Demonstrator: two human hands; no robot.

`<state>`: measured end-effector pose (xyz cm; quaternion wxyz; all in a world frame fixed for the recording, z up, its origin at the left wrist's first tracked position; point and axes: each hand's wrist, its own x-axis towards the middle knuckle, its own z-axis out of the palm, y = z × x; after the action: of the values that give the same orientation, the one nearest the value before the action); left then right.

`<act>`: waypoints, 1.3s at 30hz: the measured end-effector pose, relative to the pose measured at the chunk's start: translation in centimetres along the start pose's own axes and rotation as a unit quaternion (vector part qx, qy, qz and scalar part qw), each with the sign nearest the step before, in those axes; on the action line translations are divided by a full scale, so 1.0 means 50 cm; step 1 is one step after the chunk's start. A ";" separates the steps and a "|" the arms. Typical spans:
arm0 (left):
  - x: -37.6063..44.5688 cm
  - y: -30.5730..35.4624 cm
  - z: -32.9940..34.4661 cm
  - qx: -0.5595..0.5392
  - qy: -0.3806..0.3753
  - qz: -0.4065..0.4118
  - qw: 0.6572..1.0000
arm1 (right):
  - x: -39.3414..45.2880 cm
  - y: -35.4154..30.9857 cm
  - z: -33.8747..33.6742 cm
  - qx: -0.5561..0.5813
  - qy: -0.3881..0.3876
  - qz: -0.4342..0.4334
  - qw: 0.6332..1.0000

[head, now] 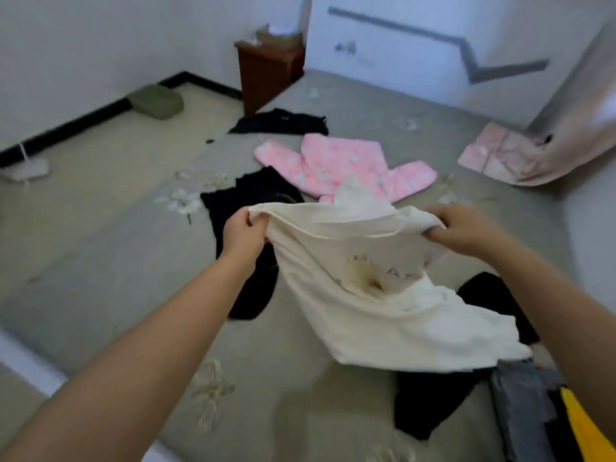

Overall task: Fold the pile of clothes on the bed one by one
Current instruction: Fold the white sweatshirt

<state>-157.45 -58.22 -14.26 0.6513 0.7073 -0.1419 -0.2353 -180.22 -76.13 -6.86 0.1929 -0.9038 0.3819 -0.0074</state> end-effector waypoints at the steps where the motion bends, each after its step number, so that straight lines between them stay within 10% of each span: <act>1: 0.007 0.069 0.021 0.013 -0.009 0.048 0.999 | -0.011 -0.004 -0.040 0.023 0.011 0.006 1.000; 10: -0.047 0.522 0.097 0.053 -0.022 0.332 0.942 | -0.149 -0.044 -0.300 0.370 0.202 -0.051 0.905; 21: -0.074 0.633 0.051 0.029 -0.060 0.415 0.908 | -0.229 -0.197 -0.222 0.473 -0.119 -0.108 0.866; 31: 0.009 0.585 -0.044 0.227 -0.049 0.448 0.863 | -0.192 -0.162 -0.202 0.306 0.177 0.006 0.935; 39: 0.029 0.559 -0.051 0.481 -0.125 0.549 0.672 | -0.194 -0.176 -0.314 -0.050 0.354 0.136 0.924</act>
<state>-151.94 -59.88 13.25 0.2094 0.6812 -0.6783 0.1790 -183.56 -69.25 12.09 -0.0010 -0.7901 0.5447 -0.2812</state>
